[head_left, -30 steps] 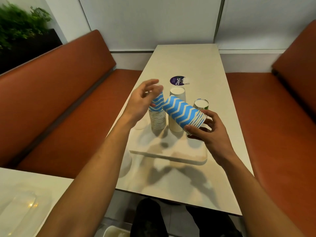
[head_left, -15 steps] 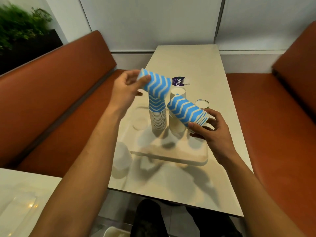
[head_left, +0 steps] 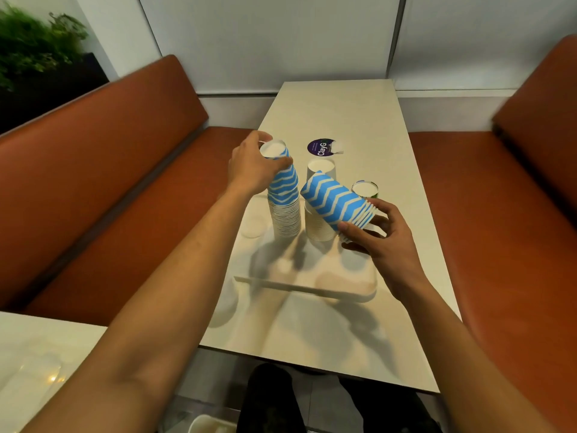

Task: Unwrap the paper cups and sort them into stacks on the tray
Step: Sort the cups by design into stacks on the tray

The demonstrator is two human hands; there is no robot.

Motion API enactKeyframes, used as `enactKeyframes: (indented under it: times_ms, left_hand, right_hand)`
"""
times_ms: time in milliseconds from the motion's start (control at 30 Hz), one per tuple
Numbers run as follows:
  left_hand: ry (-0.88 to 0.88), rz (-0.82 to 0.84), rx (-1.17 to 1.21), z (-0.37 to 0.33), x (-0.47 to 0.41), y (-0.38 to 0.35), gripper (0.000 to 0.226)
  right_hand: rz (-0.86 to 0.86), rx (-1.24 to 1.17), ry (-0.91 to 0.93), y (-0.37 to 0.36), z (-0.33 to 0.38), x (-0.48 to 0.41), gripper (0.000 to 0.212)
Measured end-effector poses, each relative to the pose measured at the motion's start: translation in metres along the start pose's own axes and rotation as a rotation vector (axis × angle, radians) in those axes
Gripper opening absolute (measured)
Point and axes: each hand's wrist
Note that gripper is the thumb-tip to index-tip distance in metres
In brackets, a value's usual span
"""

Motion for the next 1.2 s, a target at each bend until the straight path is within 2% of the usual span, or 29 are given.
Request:
enactKeyframes:
  times_ms: [133, 267, 333, 433, 500, 567, 667, 733, 800, 867, 1000, 1100, 1200]
  left_hand:
    - [0.044, 0.054, -0.061, 0.006, 0.006, -0.009, 0.063]
    - [0.062, 0.101, 0.014, 0.011, 0.012, -0.010, 0.068]
    - [0.031, 0.042, 0.050, 0.011, 0.013, -0.007, 0.071]
    - [-0.019, -0.133, 0.115, 0.005, 0.025, 0.000, 0.061]
    - [0.000, -0.154, 0.215, -0.005, 0.039, 0.006, 0.059]
    - [0.060, -0.032, 0.370, -0.014, 0.054, 0.011, 0.064]
    - [0.204, 0.323, 0.550, -0.016, 0.077, 0.016, 0.074]
    - [0.235, 0.469, 0.582, -0.012, 0.088, 0.016, 0.067]
    - [0.231, 0.505, 0.624, -0.008, 0.096, 0.016, 0.051]
    - [0.240, 0.480, 0.683, -0.005, 0.101, 0.017, 0.044]
    - [0.249, 0.377, 0.721, -0.007, 0.105, 0.027, 0.045]
    - [0.256, 0.220, 0.745, -0.011, 0.099, 0.040, 0.039]
    - [0.197, 0.004, 0.718, -0.011, 0.082, 0.054, 0.050]
  right_hand:
    - [0.006, -0.003, -0.005, 0.001, -0.001, -0.001, 0.077]
    - [0.003, -0.011, -0.001, 0.001, 0.000, -0.001, 0.083]
    - [0.007, -0.009, 0.004, 0.001, -0.001, 0.000, 0.082]
    - [0.014, -0.018, 0.007, 0.001, -0.001, -0.001, 0.080]
    - [0.021, -0.028, 0.011, 0.000, 0.001, -0.001, 0.078]
    - [0.035, -0.043, 0.020, -0.002, 0.003, -0.001, 0.074]
    - [0.071, -0.041, 0.038, -0.006, 0.008, 0.002, 0.066]
    - [0.100, -0.033, 0.048, -0.009, 0.009, 0.005, 0.062]
    - [0.122, -0.022, 0.051, -0.010, 0.010, 0.007, 0.061]
    - [0.130, -0.017, 0.049, -0.010, 0.009, 0.009, 0.064]
    - [0.120, -0.013, 0.050, -0.011, 0.010, 0.013, 0.067]
    - [0.076, -0.025, 0.048, -0.010, 0.013, 0.016, 0.064]
    - [-0.006, -0.033, 0.039, -0.009, 0.015, 0.017, 0.059]
Point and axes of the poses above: each hand's wrist, its own x-axis away from the middle knuckle, its own y-axis out of the back of the hand, z = x × y, and after that the axes turned 10 degrees about x, right-handed
